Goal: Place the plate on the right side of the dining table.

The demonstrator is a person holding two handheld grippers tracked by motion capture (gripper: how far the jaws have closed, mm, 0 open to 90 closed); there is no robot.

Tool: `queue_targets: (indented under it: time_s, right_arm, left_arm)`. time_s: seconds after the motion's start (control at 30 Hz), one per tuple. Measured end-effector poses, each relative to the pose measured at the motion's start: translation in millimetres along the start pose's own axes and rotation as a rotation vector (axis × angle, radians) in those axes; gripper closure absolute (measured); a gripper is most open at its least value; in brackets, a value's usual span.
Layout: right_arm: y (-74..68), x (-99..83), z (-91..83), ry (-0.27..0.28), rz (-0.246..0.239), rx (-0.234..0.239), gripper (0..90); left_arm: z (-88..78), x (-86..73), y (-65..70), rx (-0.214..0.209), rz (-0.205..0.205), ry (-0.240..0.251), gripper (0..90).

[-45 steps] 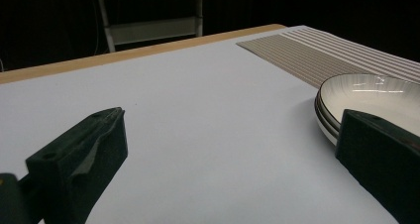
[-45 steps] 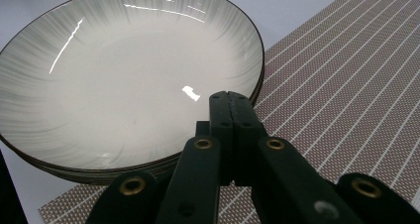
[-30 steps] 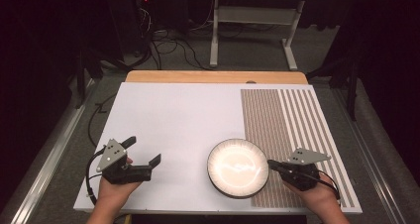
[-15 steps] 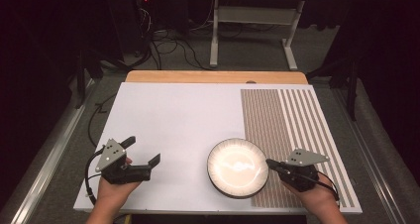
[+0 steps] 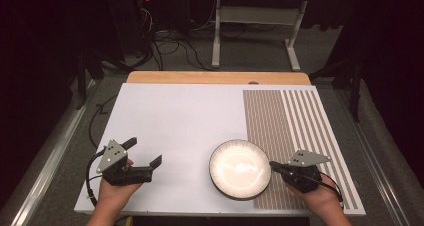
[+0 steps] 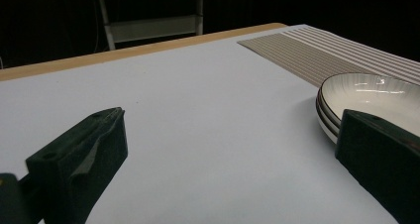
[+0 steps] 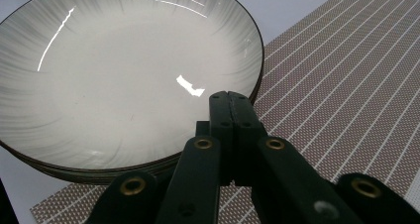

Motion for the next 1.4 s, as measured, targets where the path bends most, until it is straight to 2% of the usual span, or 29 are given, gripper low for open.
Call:
queue_targets:
  time_s: [1.4]
  right_arm:
    - [-0.4,-0.8,1.2,-0.002,-0.007,-0.003,90.0]
  left_arm:
    - [3.8,-0.2,0.4,-0.027,0.002,-0.027,0.8]
Point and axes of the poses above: each handheld gripper's, and its own axes: z roughly forward along the jaws, x roughly out of its top, y roughly to its right, the point moved 3 cm from there along z, roughly forward along the jaws, and after that the axes turned 12 degrees about -y, right-handed, at the moved point
